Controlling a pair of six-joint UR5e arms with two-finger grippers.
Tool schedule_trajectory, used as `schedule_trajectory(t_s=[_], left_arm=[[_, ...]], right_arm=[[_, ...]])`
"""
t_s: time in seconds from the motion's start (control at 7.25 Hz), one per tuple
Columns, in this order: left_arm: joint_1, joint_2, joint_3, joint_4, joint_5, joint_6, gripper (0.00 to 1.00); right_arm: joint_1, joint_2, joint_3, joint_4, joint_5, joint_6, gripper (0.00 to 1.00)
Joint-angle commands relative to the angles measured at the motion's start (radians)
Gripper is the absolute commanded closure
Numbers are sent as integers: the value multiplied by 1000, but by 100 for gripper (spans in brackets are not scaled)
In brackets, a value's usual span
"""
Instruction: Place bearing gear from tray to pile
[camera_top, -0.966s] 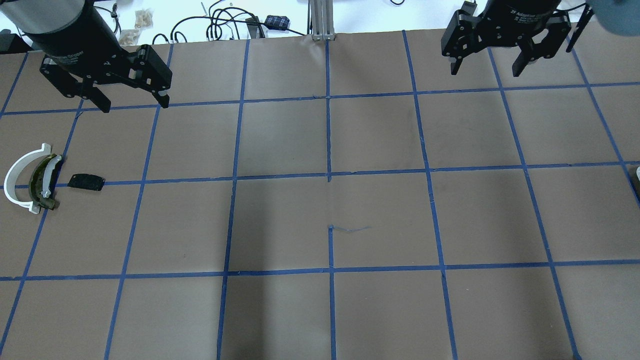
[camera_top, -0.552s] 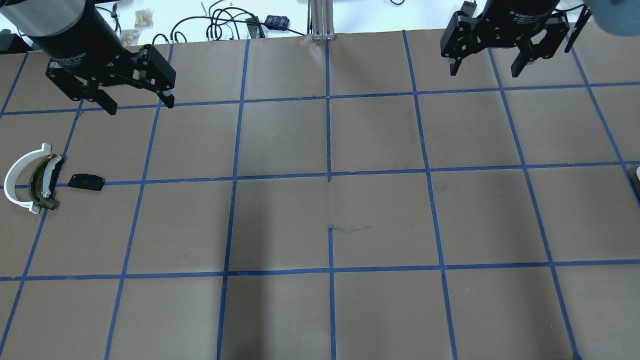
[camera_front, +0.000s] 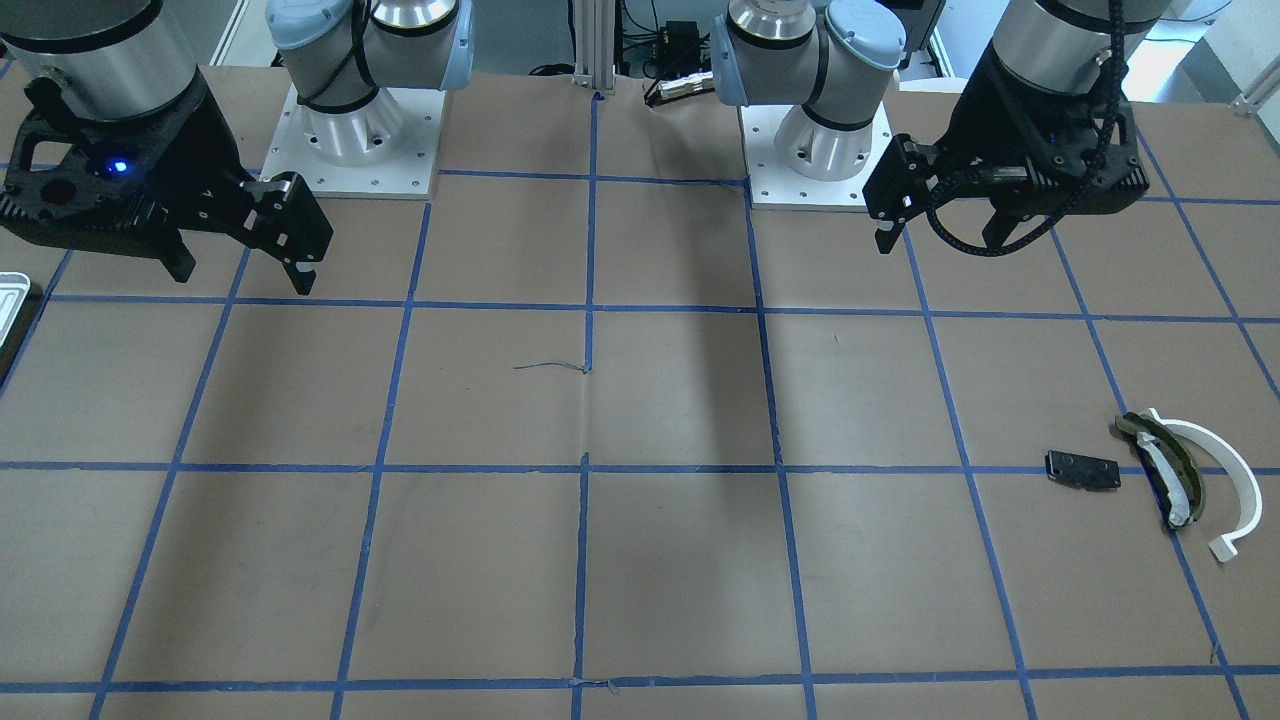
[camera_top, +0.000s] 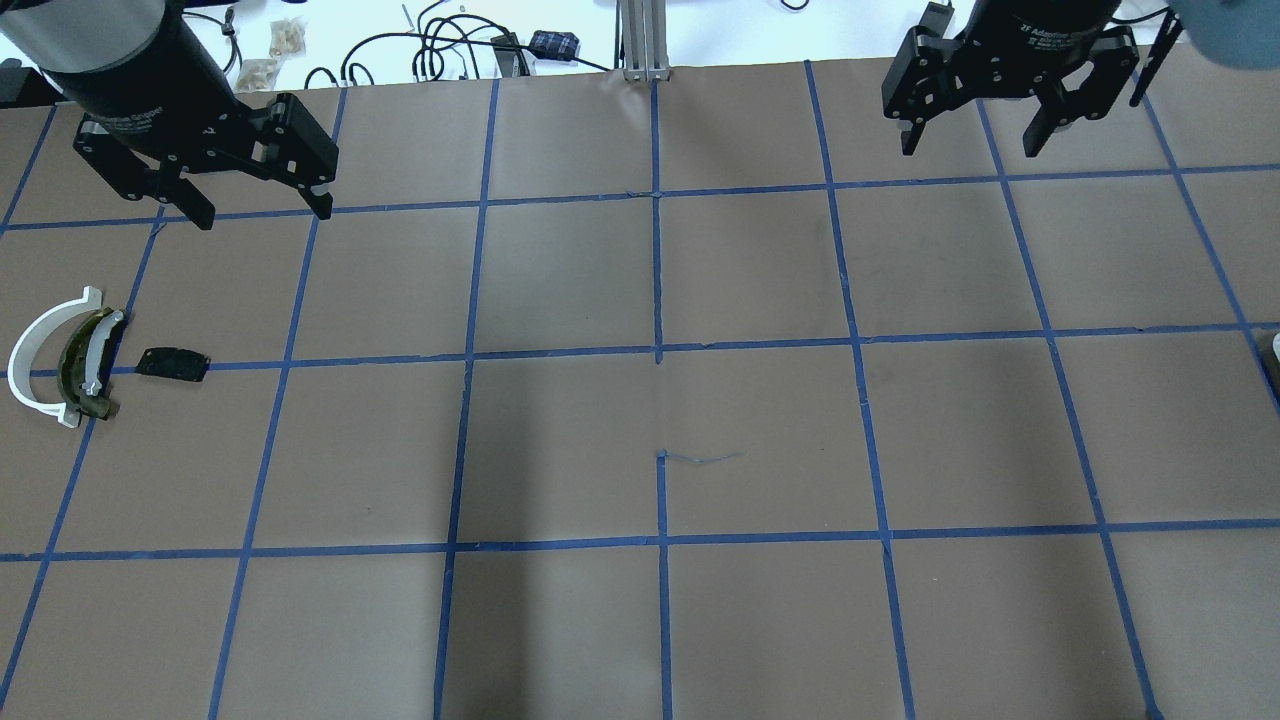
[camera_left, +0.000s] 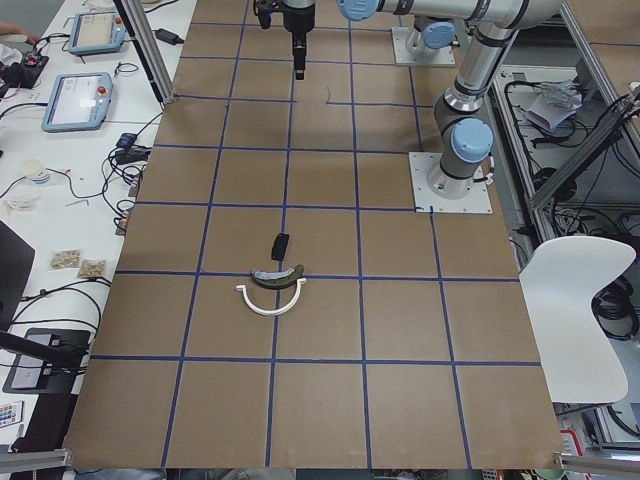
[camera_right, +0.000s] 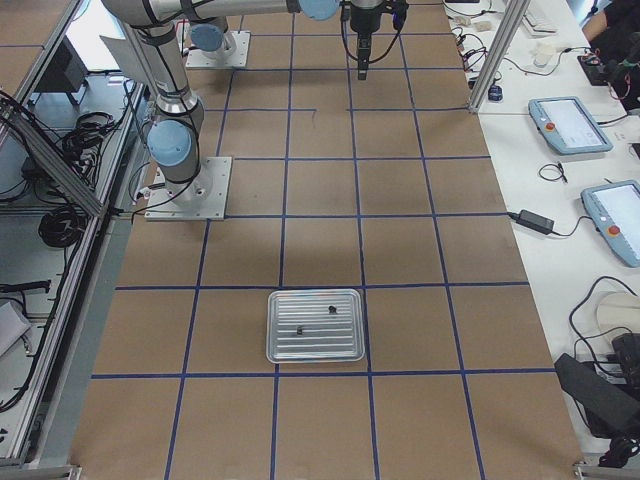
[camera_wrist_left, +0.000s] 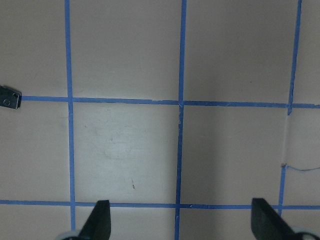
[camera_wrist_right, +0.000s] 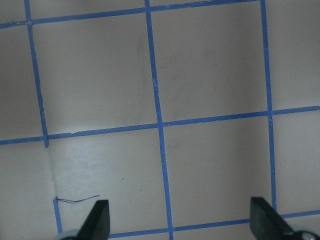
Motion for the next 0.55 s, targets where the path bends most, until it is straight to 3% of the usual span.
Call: schedule_trajectory(t_s=[0.0, 0.41], left_arm=[[0, -3, 0, 1, 1, -10, 0], [-2, -10, 0, 34, -3, -10, 0]], right_arm=[[-87, 6, -11, 49, -36, -172, 0], [-442, 40, 0, -12, -31, -757, 0]])
